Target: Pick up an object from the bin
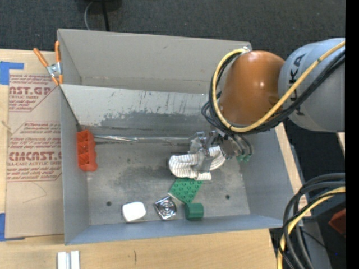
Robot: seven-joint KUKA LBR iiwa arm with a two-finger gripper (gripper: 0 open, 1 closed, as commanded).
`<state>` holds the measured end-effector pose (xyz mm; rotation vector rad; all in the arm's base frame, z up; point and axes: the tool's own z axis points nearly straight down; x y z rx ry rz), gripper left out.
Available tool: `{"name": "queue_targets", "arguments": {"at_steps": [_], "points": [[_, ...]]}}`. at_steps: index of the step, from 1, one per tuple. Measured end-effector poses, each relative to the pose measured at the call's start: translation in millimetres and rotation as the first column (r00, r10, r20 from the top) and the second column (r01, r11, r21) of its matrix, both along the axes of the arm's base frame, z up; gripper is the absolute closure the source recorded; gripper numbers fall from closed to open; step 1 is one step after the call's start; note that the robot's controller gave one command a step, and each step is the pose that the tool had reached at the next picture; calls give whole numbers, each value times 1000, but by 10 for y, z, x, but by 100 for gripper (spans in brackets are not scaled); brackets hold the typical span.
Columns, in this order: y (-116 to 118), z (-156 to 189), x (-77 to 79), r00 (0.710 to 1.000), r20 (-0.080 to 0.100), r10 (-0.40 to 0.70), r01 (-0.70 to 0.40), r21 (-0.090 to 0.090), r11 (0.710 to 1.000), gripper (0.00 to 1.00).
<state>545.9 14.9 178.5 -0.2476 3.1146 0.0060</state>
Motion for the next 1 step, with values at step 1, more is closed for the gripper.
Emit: {"name": "queue_targets", "arguments": {"at_steps": [1], "points": [[0,0,0,1000,0,0,0,0,1000,100]]}}
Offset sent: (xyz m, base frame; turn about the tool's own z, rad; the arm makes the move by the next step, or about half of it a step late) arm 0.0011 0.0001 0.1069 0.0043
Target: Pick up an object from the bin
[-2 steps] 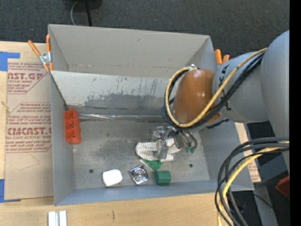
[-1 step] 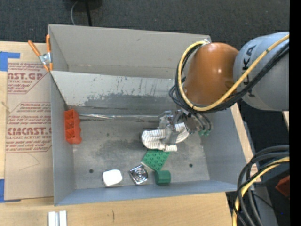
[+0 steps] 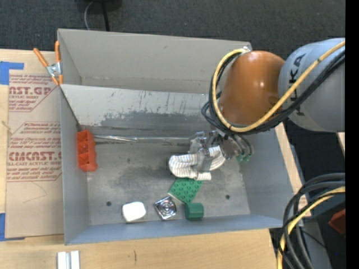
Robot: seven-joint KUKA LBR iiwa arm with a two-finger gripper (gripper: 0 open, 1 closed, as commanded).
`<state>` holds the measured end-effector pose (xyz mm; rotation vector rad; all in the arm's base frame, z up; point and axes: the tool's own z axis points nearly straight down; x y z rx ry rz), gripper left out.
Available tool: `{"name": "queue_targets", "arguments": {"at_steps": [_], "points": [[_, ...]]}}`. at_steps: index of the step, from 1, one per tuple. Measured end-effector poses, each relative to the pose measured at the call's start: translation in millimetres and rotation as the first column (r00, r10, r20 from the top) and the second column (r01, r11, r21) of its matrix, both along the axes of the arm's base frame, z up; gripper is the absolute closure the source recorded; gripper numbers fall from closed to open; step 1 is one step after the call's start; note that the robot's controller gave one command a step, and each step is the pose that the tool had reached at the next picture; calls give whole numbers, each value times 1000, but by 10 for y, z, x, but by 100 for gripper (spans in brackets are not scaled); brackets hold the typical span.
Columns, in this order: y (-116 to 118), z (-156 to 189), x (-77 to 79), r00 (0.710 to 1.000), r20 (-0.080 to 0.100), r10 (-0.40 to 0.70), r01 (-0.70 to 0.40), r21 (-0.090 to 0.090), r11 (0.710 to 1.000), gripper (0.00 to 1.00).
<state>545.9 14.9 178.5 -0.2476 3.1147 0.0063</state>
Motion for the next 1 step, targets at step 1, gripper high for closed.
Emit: {"name": "queue_targets", "arguments": {"at_steps": [1], "points": [[3,337,-15,1000,-9,-2,2,0,1000,100]]}}
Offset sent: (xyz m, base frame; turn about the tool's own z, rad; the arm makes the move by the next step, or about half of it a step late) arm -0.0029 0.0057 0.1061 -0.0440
